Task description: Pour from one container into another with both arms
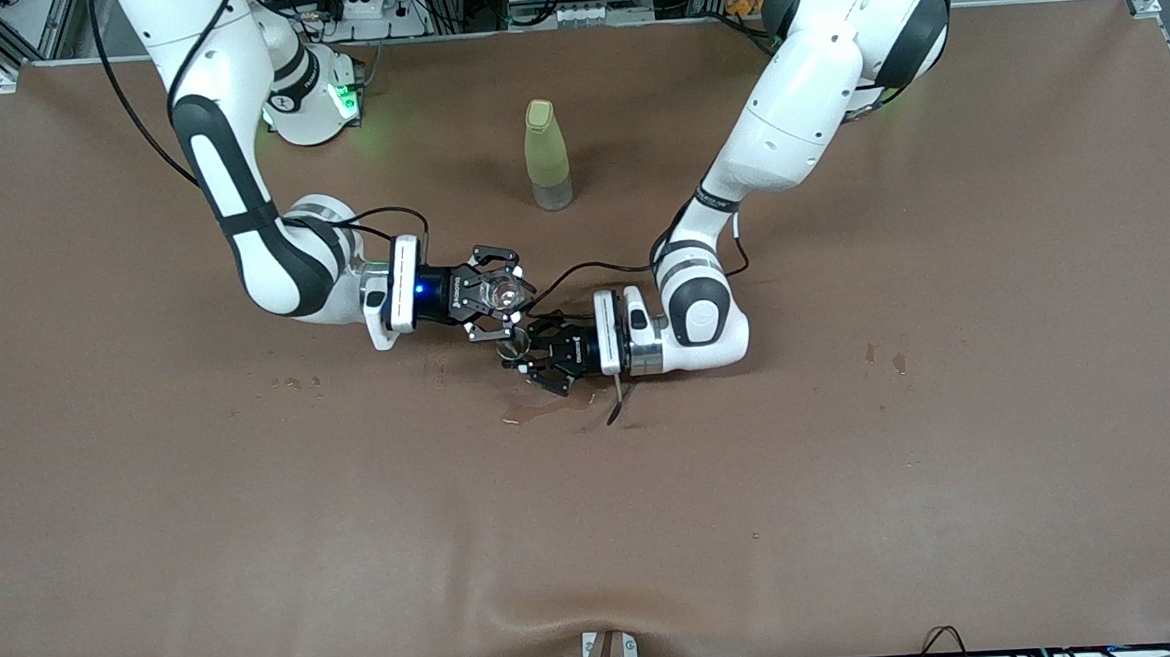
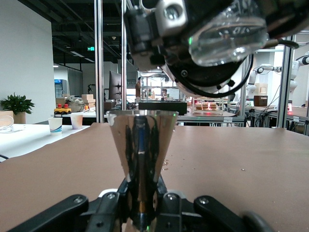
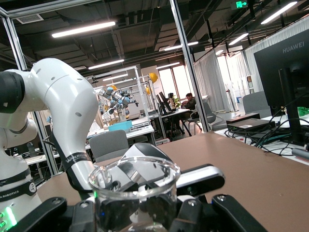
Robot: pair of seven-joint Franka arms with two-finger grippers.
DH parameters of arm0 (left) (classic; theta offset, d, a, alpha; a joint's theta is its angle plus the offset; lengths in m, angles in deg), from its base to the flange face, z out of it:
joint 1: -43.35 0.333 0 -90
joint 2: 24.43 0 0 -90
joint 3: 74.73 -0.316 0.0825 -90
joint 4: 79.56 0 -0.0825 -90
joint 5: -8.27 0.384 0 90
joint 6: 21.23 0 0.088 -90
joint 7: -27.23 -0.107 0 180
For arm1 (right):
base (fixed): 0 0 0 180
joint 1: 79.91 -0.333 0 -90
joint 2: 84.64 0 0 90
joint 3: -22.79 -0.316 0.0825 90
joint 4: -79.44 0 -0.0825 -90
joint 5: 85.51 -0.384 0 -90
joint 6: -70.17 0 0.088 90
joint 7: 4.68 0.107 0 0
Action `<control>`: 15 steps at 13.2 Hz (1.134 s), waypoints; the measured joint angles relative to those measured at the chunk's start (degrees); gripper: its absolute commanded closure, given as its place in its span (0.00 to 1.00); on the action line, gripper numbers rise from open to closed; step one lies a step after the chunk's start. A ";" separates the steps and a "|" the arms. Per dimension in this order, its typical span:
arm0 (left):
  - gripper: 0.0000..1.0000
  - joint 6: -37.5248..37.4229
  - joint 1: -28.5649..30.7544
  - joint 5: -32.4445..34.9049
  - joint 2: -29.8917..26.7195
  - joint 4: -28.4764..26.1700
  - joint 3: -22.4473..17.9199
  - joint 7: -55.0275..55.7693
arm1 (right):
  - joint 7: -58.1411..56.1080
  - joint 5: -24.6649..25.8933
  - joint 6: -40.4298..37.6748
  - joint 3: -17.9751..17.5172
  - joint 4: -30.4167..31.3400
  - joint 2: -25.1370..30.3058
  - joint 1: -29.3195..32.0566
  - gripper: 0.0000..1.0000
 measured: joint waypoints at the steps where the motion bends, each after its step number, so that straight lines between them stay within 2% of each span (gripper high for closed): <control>1: 1.00 0.00 0.01 -0.01 0.00 0.01 0.00 0.00 | -0.02 -0.02 0.00 0.00 0.24 0.00 0.00 1.00; 6: 1.00 0.00 0.09 -0.02 0.00 0.02 0.00 0.00 | 1.96 -0.12 0.00 -0.01 0.55 0.00 0.00 1.00; 15: 1.00 -0.01 0.12 -0.02 0.00 0.02 0.00 0.00 | 17.17 -0.23 -0.29 -0.10 0.59 0.10 0.00 1.00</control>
